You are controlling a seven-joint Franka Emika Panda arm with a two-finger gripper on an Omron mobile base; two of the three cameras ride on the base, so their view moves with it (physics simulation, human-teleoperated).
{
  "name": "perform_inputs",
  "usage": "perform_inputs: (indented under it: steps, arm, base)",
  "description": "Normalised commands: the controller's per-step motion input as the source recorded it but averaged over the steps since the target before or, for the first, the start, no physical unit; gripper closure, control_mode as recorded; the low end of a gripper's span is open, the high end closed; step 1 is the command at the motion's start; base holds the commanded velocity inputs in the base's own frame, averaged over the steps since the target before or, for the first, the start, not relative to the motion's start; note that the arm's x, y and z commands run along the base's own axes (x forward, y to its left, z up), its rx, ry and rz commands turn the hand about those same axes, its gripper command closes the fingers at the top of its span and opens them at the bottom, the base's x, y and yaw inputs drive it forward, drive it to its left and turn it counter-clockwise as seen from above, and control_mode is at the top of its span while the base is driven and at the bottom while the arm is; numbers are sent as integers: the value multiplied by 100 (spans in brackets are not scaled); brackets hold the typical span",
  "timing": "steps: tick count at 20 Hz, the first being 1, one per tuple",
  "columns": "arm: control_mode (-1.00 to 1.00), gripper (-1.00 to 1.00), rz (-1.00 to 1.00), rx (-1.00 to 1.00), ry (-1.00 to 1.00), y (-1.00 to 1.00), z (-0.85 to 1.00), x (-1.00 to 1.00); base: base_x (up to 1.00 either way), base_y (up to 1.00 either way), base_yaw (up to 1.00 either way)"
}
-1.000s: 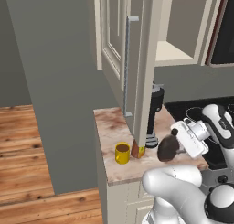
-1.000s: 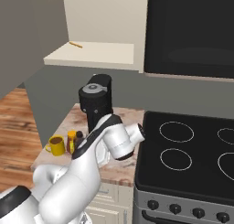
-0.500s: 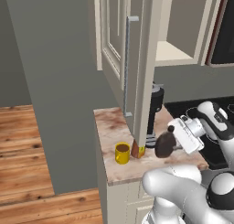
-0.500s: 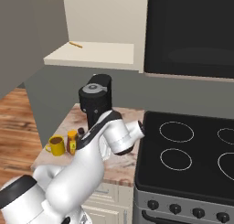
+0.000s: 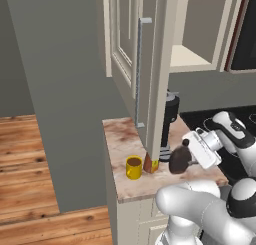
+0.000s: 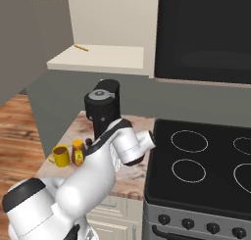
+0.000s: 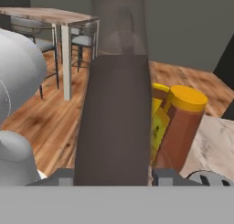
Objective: Pick the syrup bottle and honey bottle from the cabinet and place them next to the mug.
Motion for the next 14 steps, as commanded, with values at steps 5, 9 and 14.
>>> perform_inputs:
  steps: [5,9,14]
  arm:
    - [-100,100,0,0,0,0,-31,0]
    - [-100,100,0,0,-1,0,-21,0]
    - [-100,100,0,0,-3,0,-13,1]
  base:
    - [0,0,0]
    - [0,0,0]
    - [0,0,0]
